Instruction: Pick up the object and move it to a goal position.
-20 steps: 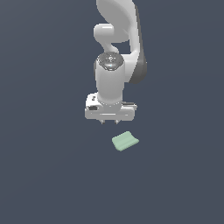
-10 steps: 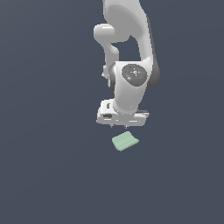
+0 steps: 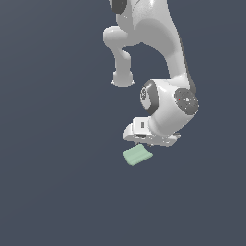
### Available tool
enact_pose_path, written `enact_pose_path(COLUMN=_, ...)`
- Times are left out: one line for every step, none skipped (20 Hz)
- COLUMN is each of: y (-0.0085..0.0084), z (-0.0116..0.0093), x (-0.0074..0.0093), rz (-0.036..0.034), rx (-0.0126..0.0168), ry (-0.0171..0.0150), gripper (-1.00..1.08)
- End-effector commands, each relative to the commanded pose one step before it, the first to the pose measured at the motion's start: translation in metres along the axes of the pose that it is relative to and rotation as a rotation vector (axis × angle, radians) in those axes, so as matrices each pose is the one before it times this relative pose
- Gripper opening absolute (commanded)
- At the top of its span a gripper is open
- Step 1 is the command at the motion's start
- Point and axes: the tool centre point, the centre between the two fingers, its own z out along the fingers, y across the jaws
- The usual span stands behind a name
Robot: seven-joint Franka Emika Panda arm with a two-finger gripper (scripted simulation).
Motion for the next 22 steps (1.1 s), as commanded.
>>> enact_pose_path(y=-0.01315, z=0.00206, x=0.0023, rz=0.01643, rx=-0.03969, ry=-0.00821, gripper=0.28)
enact_pose_path(y=-0.00498, z=0.00053, x=0.00084, rz=0.00764, rx=-0.01532, ry=-0.00199, gripper=0.28)
enact_pose_path(y=-0.00483, z=0.00042, x=0.00081, rz=0.00831, rx=-0.01527, ry=-0.00138, gripper=0.28)
enact_pose_path(y=-0.00467, z=0.00031, x=0.00078, rz=0.009, rx=-0.01522, ry=-0.00081, gripper=0.28)
enact_pose_path(y=-0.00451, z=0.00022, x=0.00076, rz=0.00969, rx=-0.01514, ry=-0.00025, gripper=0.28)
enact_pose_path(y=-0.00435, z=0.00013, x=0.00073, rz=0.01041, rx=-0.01506, ry=0.00028, gripper=0.28)
enact_pose_path(y=-0.00419, z=0.00004, x=0.00071, rz=0.01111, rx=-0.01492, ry=0.00079, gripper=0.28)
enact_pose_path(y=-0.00403, z=-0.00004, x=0.00069, rz=0.01183, rx=-0.01478, ry=0.00127, gripper=0.28)
enact_pose_path(y=-0.00386, z=-0.0001, x=0.00067, rz=0.01256, rx=-0.01463, ry=0.00172, gripper=0.28)
enact_pose_path(y=-0.0037, z=-0.00016, x=0.00065, rz=0.01327, rx=-0.01445, ry=0.00215, gripper=0.28)
enact_pose_path(y=-0.00353, z=-0.00021, x=0.00063, rz=0.01401, rx=-0.01428, ry=0.00254, gripper=0.28)
enact_pose_path(y=-0.00336, z=-0.00025, x=0.00062, rz=0.01474, rx=-0.01409, ry=0.0029, gripper=0.28)
enact_pose_path(y=-0.00319, z=-0.00028, x=0.0006, rz=0.01547, rx=-0.01389, ry=0.00323, gripper=0.28)
enact_pose_path(y=-0.00302, z=-0.0003, x=0.00059, rz=0.01621, rx=-0.01369, ry=0.00353, gripper=0.28)
enact_pose_path(y=-0.00285, z=-0.00032, x=0.00058, rz=0.01695, rx=-0.01349, ry=0.00379, gripper=0.28)
enact_pose_path(y=-0.00268, z=-0.00032, x=0.00057, rz=0.01766, rx=-0.01328, ry=0.00402, gripper=0.28)
enact_pose_path(y=-0.0025, z=-0.00031, x=0.00056, rz=0.01841, rx=-0.01309, ry=0.00422, gripper=0.28)
enact_pose_path(y=-0.00234, z=-0.00029, x=0.00056, rz=0.01912, rx=-0.01288, ry=0.00438, gripper=0.28)
enact_pose_path(y=-0.00217, z=-0.00026, x=0.00056, rz=0.01984, rx=-0.0127, ry=0.00452, gripper=0.28)
enact_pose_path(y=-0.002, z=-0.00022, x=0.00055, rz=0.02055, rx=-0.01252, ry=0.00462, gripper=0.28)
enact_pose_path(y=-0.00183, z=-0.00017, x=0.00056, rz=0.02125, rx=-0.01235, ry=0.0047, gripper=0.28)
enact_pose_path(y=-0.00166, z=-0.00011, x=0.00056, rz=0.02195, rx=-0.0122, ry=0.00474, gripper=0.28)
